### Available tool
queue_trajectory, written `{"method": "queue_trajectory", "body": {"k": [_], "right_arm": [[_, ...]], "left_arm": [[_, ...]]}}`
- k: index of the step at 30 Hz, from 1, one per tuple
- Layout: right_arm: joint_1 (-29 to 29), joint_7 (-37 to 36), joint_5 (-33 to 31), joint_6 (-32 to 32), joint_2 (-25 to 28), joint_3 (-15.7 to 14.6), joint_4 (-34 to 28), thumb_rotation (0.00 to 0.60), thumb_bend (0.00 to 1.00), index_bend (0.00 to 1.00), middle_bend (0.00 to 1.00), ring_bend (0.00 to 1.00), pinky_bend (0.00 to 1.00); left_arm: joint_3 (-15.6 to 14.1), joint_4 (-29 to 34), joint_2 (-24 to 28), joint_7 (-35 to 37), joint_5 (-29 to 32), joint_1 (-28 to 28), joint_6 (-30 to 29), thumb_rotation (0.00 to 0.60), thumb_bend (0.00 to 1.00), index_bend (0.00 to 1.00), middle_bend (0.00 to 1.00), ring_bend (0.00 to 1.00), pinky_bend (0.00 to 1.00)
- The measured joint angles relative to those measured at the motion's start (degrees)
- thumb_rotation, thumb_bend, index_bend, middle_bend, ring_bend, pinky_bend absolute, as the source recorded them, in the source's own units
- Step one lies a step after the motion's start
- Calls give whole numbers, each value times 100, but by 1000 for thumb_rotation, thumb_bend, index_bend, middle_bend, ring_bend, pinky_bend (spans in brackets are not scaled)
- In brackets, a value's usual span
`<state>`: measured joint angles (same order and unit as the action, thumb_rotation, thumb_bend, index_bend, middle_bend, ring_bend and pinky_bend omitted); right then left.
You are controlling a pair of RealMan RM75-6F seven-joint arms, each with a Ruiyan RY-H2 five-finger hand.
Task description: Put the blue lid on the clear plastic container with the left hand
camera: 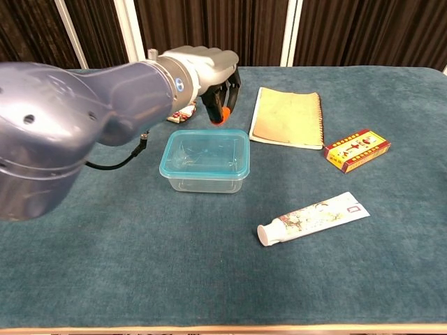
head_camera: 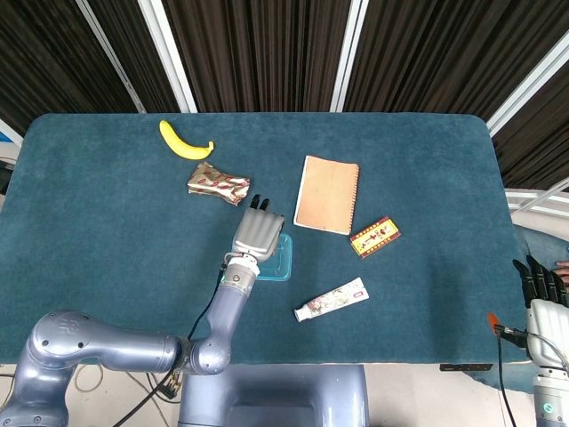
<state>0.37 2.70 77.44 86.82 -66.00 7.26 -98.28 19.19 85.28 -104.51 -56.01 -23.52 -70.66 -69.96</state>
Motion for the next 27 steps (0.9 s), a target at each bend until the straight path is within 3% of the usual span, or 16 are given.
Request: {"method": "queue_trajectory", "body": {"k": [16,27], "right_arm": [[0,34,6,13,8,1,33,600,275,95,13,35,0],[3,29,1,7,18,7,22,600,274,95,13,35,0]], "left_arm": [[73,-1185,-756,-374,136,-309,311,600,514,592,515,154,112],[162,-1592,-1052,-581,173,-395,437,600,513,592,511,154,112]]}}
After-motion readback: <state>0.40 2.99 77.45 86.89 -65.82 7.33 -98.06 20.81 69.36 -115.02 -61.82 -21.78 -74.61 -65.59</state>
